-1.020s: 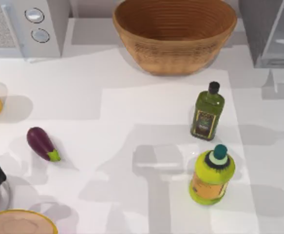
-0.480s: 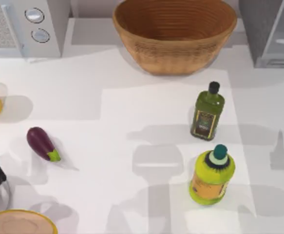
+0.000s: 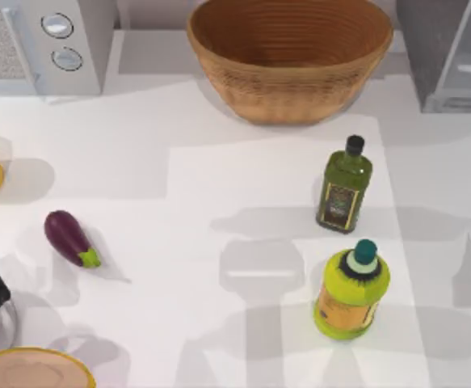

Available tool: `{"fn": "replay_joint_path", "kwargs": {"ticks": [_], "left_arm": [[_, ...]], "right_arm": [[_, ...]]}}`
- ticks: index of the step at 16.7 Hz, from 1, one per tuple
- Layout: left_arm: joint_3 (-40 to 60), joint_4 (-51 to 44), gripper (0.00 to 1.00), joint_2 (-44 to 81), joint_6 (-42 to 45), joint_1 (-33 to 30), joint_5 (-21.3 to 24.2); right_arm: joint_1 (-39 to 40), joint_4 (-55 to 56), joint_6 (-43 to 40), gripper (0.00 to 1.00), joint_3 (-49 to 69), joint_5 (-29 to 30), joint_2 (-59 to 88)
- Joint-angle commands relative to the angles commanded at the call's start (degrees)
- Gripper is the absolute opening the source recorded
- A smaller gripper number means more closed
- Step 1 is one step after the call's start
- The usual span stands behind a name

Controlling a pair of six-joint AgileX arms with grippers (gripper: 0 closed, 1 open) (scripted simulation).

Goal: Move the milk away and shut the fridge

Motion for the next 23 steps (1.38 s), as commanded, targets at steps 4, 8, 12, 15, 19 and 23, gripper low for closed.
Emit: {"fn": "replay_joint_path", "kwargs": {"ticks": [4, 8, 12, 15, 19, 23], "left_arm": [[0.0, 0.0, 1.0, 0.0, 0.0, 0.0, 0.0], [0.0, 0.0, 1.0, 0.0, 0.0, 0.0, 0.0], [0.0, 0.0, 1.0, 0.0, 0.0, 0.0, 0.0], [0.0, 0.0, 1.0, 0.0, 0.0, 0.0, 0.0], [0.0, 0.0, 1.0, 0.0, 0.0, 0.0, 0.0], [0.0, 0.0, 1.0, 0.0, 0.0, 0.0, 0.0]], "right_arm": [[-0.11, -0.6, 0.06, 1.0, 0.55, -0.1, -0.29], [0.19, -9.18, 0.26, 1.0, 5.01, -0.33, -5.72], [0.12, -26.06, 0.2, 1.0, 12.5, -0.14, -14.9], [-0.07, -41.42, 0.03, 1.0, 19.05, 0.15, -22.93], [-0.22, -61.65, -0.25, 1.0, 27.77, 0.44, -33.58], [-0.13, -77.27, -0.5, 1.0, 34.69, 0.47, -41.98]]}}
